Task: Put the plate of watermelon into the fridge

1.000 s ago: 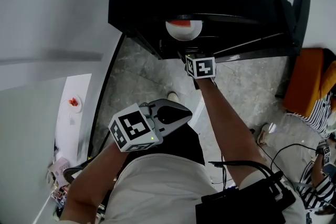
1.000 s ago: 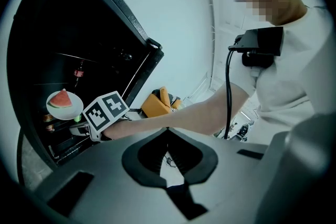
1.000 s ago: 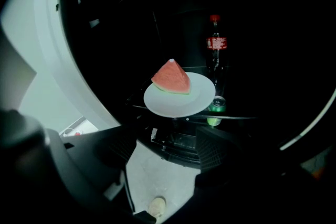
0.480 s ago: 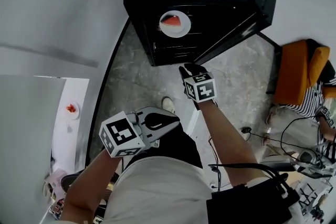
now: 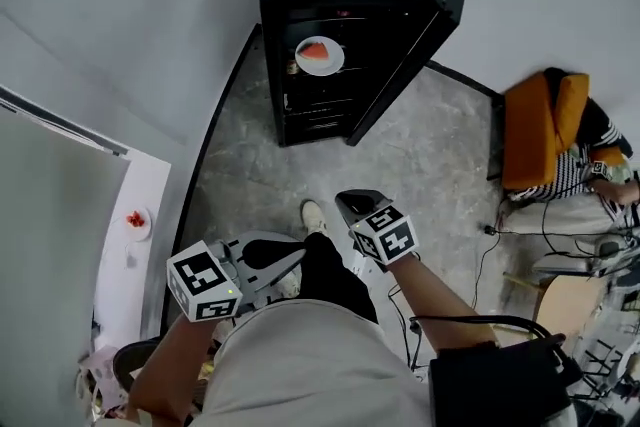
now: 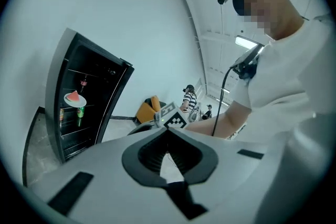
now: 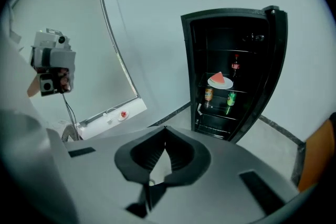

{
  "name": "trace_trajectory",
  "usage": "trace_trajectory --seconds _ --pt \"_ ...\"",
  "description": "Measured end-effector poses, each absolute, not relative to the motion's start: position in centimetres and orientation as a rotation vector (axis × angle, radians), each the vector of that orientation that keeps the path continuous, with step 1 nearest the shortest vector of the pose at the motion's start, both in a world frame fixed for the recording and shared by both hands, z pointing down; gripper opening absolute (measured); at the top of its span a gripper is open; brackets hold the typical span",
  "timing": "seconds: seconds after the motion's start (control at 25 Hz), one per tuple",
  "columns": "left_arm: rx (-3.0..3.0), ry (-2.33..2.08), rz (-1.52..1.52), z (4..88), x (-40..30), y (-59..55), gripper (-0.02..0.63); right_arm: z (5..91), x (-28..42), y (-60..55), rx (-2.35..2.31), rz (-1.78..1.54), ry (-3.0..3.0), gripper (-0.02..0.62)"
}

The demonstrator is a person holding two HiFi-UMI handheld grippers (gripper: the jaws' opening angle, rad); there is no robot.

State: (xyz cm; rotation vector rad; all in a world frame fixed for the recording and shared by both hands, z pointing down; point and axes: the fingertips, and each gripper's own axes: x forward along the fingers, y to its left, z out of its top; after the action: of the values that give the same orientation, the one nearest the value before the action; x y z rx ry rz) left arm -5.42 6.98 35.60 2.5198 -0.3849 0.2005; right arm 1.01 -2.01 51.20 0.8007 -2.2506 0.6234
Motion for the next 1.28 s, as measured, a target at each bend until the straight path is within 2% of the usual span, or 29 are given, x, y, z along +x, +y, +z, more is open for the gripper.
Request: trace_trajectory --seconds 0.44,0.68,1.28 --pt "2.567 -0.478 0.206 33.4 -10.5 14.9 0.012 43.6 -2.0 10.1 0.794 0.552 -2.348 0.014" --pt "2.612 -0.49 0.221 32.2 -10.8 19.7 0.012 40.5 -3.2 15.4 0.765 0.48 -2.388 0.014" --pt "2.604 -0.49 0.254 34.0 -9.9 22.4 0.012 38.1 -3.5 18.9 0.702 0.398 -2.451 0.014"
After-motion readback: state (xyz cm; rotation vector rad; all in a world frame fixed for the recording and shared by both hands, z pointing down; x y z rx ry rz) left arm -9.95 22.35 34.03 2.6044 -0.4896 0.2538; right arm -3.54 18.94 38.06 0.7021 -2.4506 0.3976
